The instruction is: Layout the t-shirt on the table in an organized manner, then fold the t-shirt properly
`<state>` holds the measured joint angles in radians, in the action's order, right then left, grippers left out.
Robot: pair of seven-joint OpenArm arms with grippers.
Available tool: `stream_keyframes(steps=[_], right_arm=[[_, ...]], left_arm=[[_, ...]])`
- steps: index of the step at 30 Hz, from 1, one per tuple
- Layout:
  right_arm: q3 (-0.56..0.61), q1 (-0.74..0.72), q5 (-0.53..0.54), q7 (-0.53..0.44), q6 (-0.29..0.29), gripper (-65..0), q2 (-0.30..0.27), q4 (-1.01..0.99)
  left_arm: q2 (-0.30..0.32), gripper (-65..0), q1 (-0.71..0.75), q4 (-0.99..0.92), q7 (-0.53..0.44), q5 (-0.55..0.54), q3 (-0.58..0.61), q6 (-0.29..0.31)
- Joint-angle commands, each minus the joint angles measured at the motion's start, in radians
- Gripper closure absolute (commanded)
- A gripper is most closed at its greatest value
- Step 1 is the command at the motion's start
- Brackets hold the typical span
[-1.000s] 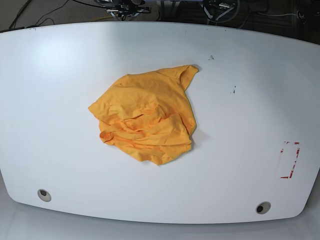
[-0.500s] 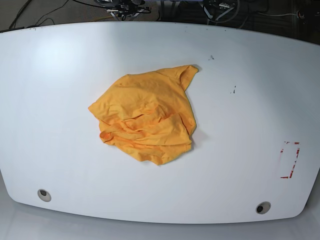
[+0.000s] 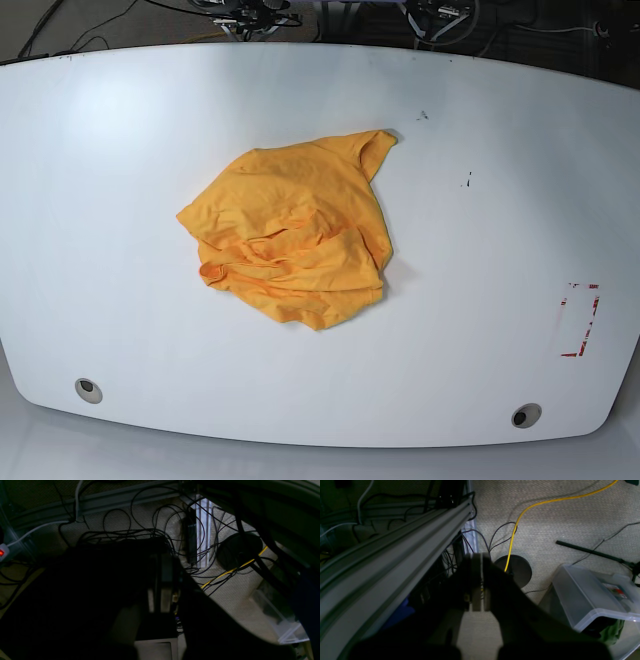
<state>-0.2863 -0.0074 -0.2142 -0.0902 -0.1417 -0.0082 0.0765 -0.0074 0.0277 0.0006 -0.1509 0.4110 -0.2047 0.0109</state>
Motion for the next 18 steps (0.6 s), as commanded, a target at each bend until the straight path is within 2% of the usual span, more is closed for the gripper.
stream_keyframes(steps=[1, 18], right_arm=[[0.000, -0.001, -0.006, -0.003, -0.006, -0.4, 0.000, 0.001], [0.003, 0.020, -0.011, -0.004, -0.006, -0.4, 0.000, 0.001]], left_arm=[[0.001, -1.9, 0.002, -0.001, -0.003, 0.002, -0.002, -0.001], [0.001, -1.9, 0.002, -0.001, -0.003, 0.002, -0.002, -0.001]])
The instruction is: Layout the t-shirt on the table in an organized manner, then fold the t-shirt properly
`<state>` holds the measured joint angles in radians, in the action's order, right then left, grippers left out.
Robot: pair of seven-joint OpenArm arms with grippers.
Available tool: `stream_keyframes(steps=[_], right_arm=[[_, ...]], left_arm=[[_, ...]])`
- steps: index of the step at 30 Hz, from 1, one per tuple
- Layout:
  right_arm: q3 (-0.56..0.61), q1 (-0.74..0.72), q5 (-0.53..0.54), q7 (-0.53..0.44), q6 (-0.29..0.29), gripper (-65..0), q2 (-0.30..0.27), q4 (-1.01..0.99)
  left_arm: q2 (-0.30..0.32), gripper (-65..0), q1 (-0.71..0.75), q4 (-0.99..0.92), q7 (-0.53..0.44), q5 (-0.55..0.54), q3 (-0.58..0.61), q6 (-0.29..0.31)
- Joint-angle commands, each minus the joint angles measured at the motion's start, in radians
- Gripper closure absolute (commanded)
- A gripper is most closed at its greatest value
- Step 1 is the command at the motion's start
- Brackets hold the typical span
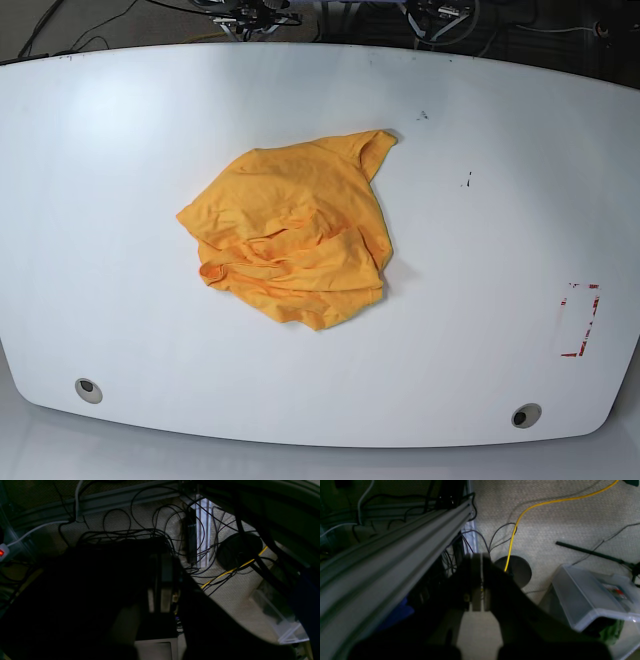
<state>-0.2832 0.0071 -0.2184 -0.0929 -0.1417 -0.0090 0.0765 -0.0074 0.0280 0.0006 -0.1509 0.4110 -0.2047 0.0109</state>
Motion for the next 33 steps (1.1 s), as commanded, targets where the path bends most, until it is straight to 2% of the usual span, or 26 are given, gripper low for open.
stream_keyframes(steps=[1, 8, 33], right_arm=[[0.000, 0.003, -0.006, -0.003, -0.006, -0.4, 0.002, 0.001], [0.000, -0.002, -0.006, -0.006, -0.006, -0.4, 0.031, 0.006], [-0.003, 0.084, -0.002, -0.005, -0.006, -0.4, 0.017, 0.001]], left_arm=[[0.001, -1.9, 0.002, -0.001, -0.003, 0.002, -0.002, -0.001], [0.001, -1.9, 0.002, -0.001, -0.003, 0.002, -0.002, -0.001], [0.001, -1.9, 0.002, -0.001, -0.003, 0.002, -0.002, -0.001]])
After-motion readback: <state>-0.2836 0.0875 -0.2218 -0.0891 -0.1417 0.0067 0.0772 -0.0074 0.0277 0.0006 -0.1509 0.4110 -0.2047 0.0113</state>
